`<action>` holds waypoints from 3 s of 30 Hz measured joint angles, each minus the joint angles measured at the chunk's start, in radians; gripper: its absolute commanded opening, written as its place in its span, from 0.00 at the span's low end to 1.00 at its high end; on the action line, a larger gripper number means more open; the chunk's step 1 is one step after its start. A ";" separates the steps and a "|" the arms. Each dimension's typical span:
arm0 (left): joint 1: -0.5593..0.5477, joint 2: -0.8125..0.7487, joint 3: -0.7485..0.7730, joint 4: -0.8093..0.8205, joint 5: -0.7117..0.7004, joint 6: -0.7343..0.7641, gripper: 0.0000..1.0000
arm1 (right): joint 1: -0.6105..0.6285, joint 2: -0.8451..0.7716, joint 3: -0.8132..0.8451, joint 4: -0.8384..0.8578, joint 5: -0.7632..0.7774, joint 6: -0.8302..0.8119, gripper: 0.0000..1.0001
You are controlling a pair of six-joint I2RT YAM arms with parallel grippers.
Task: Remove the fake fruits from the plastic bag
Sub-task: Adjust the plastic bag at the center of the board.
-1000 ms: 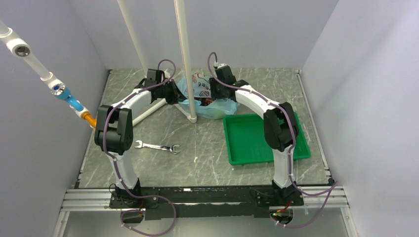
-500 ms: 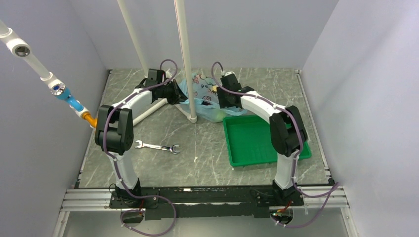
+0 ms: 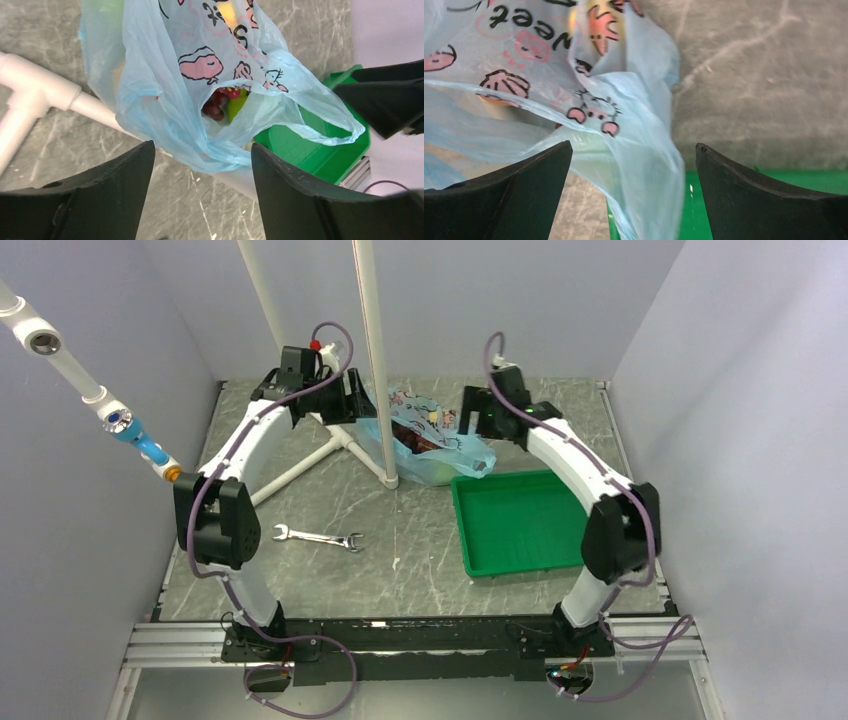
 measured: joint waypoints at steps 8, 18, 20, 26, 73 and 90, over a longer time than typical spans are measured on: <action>-0.015 -0.082 0.014 -0.099 -0.014 0.087 0.69 | -0.154 -0.210 -0.157 -0.003 -0.154 0.131 0.93; -0.048 -0.131 -0.157 -0.040 -0.084 -0.208 0.72 | -0.132 -0.220 -0.332 0.075 -0.283 0.195 0.87; -0.045 -0.129 -0.191 -0.019 -0.099 -0.296 0.67 | -0.132 -0.220 -0.336 0.083 -0.285 0.196 0.82; -0.037 -0.049 -0.161 0.090 -0.077 -0.485 0.42 | -0.132 -0.223 -0.388 0.153 -0.322 0.202 0.74; 0.149 -0.208 -0.163 0.248 0.136 -0.385 0.74 | -0.191 0.119 0.233 0.166 -0.652 -0.018 0.13; -0.154 0.090 0.326 -0.226 -0.541 0.077 0.62 | -0.193 0.106 0.242 0.153 -0.652 -0.045 0.12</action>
